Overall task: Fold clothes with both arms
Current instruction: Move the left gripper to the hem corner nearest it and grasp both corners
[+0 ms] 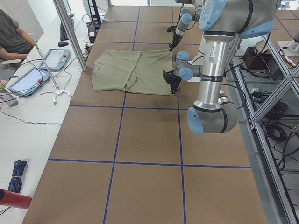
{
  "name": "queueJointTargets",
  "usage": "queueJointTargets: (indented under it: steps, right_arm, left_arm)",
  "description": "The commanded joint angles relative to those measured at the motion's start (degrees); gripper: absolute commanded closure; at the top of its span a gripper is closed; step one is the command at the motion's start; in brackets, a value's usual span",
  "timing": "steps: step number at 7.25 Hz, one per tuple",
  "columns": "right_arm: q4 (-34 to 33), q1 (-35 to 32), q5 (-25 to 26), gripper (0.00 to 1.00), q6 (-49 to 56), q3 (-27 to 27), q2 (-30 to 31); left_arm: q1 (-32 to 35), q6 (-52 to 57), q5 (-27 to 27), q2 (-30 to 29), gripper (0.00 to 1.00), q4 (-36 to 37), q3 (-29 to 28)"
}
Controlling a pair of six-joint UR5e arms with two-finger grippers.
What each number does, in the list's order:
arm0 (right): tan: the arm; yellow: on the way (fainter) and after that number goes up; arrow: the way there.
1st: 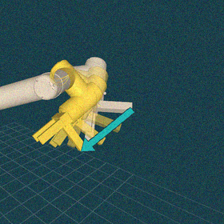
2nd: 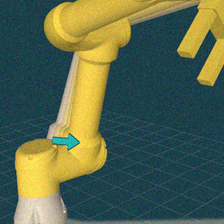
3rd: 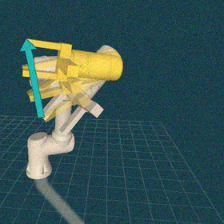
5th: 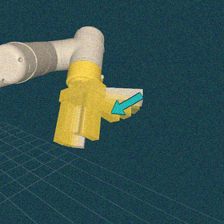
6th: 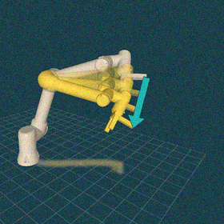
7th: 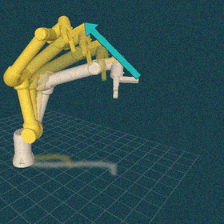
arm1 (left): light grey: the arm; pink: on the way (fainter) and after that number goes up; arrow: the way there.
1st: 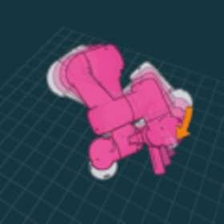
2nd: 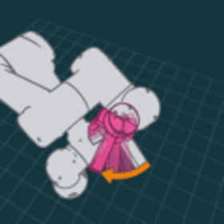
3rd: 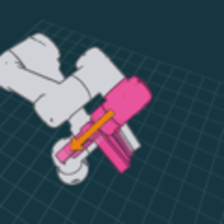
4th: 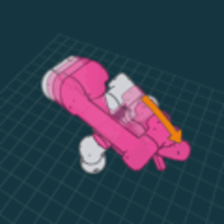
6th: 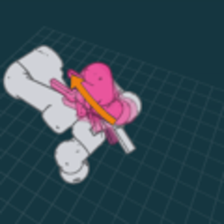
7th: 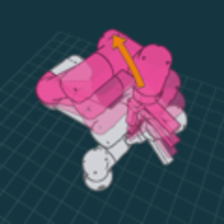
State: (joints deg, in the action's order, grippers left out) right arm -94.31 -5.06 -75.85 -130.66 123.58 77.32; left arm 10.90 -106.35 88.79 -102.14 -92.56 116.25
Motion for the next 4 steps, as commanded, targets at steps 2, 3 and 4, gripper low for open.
queueJointTargets:
  steps: [2, 3, 4]
  right_arm:
    - [-0.1, -1.0, -0.9, 1.0, 0.1, 2.2, 0.5]
    - [-0.2, -1.4, -2.2, 1.0, 0.1, 5.1, 2.2]
    - [-0.2, -1.3, -2.3, 1.0, 0.1, 7.8, 4.2]
  left_arm:
    - [0.1, -0.1, 1.0, 1.0, 1.0, 0.1, 5.9]
    - [0.1, -0.2, 3.0, 2.3, 1.0, 0.1, 9.7]
    - [0.0, -2.7, 3.9, 3.4, 1.0, 0.2, 13.4]
